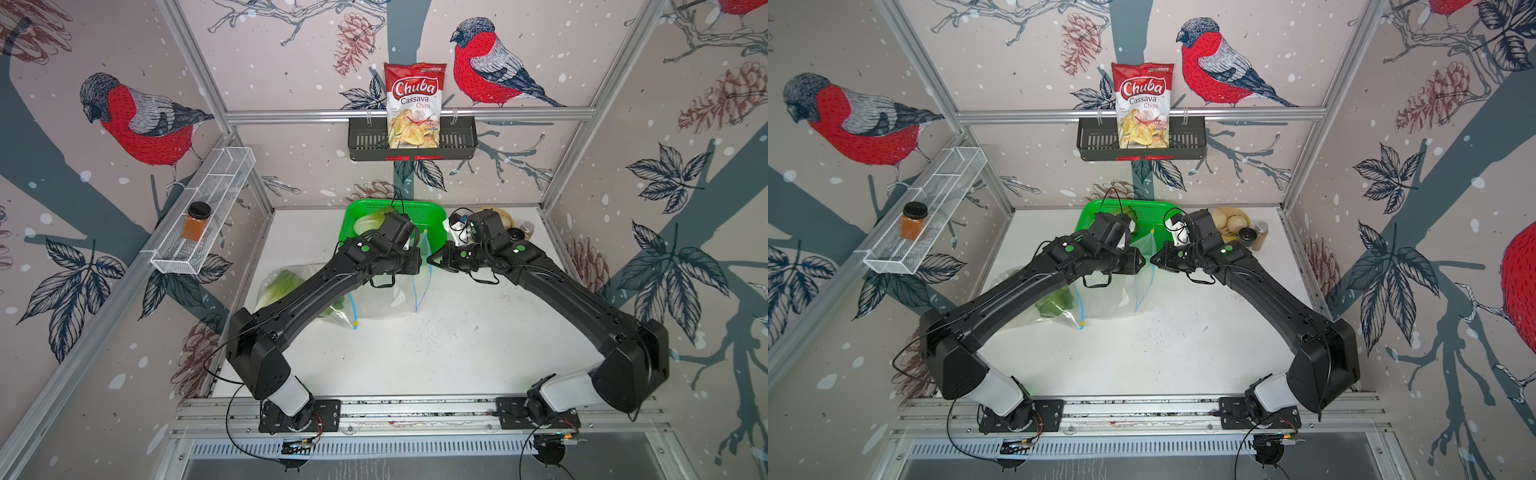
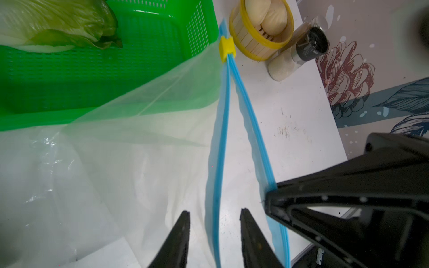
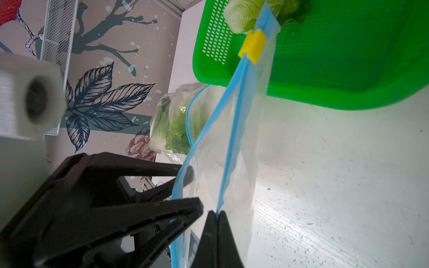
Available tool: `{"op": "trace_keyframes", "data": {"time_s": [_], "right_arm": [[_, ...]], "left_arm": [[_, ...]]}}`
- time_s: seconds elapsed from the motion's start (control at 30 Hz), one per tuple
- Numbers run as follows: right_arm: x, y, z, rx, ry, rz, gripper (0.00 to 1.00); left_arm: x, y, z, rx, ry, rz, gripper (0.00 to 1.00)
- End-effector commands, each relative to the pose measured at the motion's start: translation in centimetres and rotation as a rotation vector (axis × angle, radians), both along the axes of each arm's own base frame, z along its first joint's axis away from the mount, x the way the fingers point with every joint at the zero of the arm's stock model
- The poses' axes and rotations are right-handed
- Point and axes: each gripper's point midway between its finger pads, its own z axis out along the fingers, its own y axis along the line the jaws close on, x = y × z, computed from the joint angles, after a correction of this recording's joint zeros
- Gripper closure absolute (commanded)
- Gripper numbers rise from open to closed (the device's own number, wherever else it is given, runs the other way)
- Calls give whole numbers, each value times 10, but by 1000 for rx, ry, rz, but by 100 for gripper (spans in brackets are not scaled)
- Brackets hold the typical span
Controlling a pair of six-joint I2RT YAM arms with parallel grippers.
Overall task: Put the chinese cabbages into a zipper bag and zip it
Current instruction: Open the zipper of the food storage bag at the center of the board.
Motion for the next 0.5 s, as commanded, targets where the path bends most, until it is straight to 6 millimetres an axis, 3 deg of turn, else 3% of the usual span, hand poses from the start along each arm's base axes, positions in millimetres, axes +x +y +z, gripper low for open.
{"op": "trace_keyframes", "data": {"time_s": [0.0,0.27,0.47], "right_arm": [[2,1,8,2,-64,30,100],[4,-22,-12,-112,-49,-7,100],[10,-39,-31,-195,-33,-42,97]], "left_arm": [[8,4,-2,52,-53,9,68],[15,21,12,90,-115,90,93],[16,31,34,83,-138,146,97]]}}
